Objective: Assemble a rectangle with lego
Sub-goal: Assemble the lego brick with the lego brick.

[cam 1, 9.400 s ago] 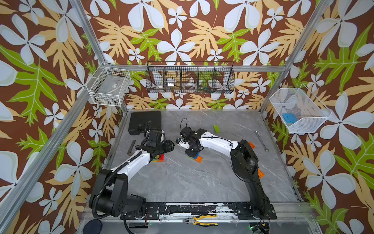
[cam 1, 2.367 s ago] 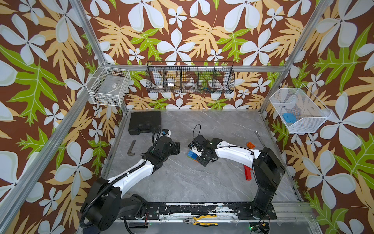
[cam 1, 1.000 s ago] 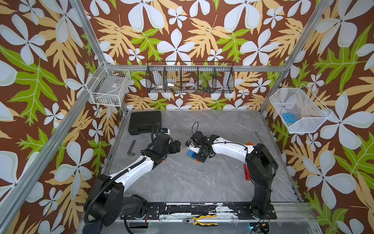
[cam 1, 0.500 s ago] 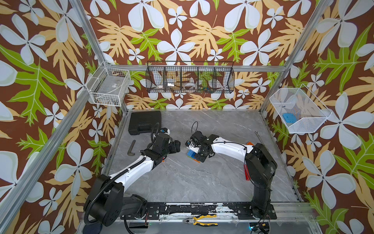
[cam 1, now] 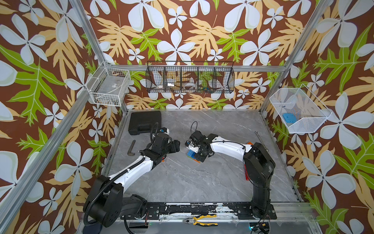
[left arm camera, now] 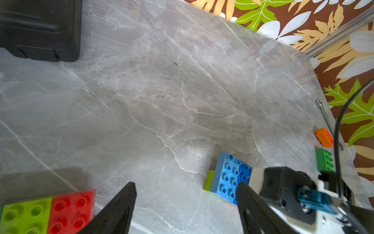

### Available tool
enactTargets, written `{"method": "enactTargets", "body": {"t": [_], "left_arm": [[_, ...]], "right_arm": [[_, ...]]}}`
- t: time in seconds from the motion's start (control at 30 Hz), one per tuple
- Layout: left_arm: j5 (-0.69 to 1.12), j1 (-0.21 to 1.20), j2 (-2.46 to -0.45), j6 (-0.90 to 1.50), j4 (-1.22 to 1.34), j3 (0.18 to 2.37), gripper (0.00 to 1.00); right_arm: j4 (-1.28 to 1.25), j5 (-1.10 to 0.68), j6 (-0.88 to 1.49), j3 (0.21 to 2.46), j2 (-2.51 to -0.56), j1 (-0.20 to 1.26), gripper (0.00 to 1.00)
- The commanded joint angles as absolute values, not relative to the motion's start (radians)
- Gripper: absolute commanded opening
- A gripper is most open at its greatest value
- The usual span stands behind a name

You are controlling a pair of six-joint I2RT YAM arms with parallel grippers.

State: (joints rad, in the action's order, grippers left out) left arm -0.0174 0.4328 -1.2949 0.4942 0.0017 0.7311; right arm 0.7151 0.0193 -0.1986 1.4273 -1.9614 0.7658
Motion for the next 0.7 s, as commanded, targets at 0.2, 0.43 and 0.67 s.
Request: {"method": "enactTargets", "body": {"t": [0.2, 0.43, 0.67], "left_arm": [[-0.005, 0.425, -1.289, 0.486, 0.028, 0.727, 0.79], [-0.006, 0.422, -1.284, 0.484, 0.023, 0.726, 0.78], [-0.002, 0.42, -1.279, 0.486, 0.021, 0.727, 0.78]], "right_arm": [[0.786, 0.065, -0.181, 1.42, -2.008, 0.772, 0.26], [0.806, 0.097, -0.172, 1.419, -2.04, 0.778, 0.23], [0.816, 0.139, -0.155, 1.449, -2.034, 0.783, 0.32]]}}
